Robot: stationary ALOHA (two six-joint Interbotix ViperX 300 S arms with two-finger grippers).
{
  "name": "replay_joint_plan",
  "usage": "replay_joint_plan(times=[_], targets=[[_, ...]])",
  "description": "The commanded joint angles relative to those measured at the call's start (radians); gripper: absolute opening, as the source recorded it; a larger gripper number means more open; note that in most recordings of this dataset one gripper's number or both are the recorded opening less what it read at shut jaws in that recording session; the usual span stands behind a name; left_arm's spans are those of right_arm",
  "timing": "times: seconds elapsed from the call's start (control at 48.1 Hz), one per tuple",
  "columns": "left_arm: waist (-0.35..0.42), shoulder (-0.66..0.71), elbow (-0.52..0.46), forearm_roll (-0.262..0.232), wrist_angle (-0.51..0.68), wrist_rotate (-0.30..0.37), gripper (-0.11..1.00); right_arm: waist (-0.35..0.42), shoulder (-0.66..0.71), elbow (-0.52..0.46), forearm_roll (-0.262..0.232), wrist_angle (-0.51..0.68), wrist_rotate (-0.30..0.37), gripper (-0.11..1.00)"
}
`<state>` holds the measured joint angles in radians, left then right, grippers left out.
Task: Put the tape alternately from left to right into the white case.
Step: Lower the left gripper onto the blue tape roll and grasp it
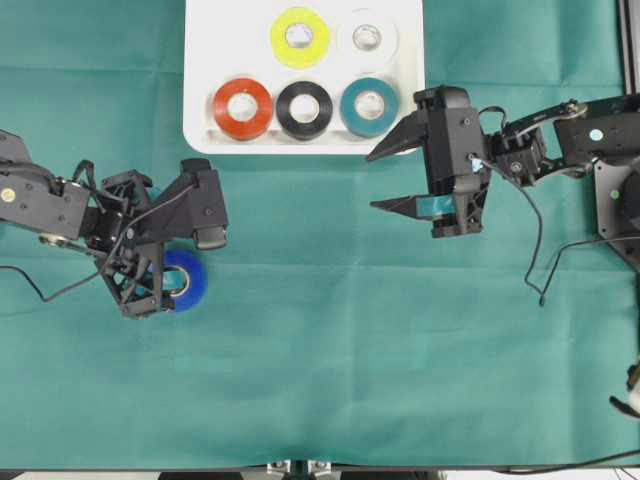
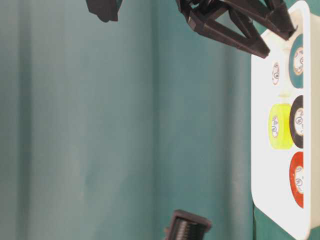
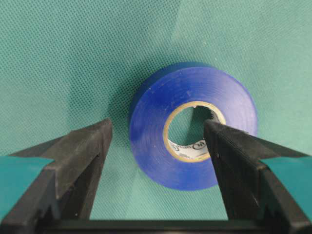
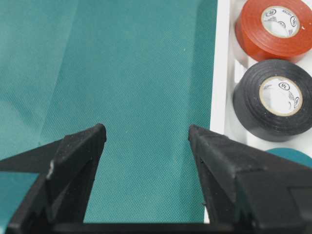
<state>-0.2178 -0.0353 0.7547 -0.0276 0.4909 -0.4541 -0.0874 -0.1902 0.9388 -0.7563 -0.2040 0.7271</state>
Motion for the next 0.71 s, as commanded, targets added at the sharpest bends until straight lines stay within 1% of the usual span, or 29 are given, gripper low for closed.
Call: replay_joint_plan(times=[0.0,0.395,0.686], targets=[[-0.006,0.0,-0.005,-0.002,-0.014,0.0,0.94,0.003,-0.017,-0.011,0.003,-0.009,-0.002,0.74],[-0.005,0.048,0.008,-0.002,-0.08,0.002,0.94,0.003,-0.017,-0.011,0.003,-0.025,0.0,0.74],[-0.006,0.058,0.02,-0.002,-0.083,0.002,0.94,0.003,-0.017,-0.008,0.003,-0.026,0.0,0.74]])
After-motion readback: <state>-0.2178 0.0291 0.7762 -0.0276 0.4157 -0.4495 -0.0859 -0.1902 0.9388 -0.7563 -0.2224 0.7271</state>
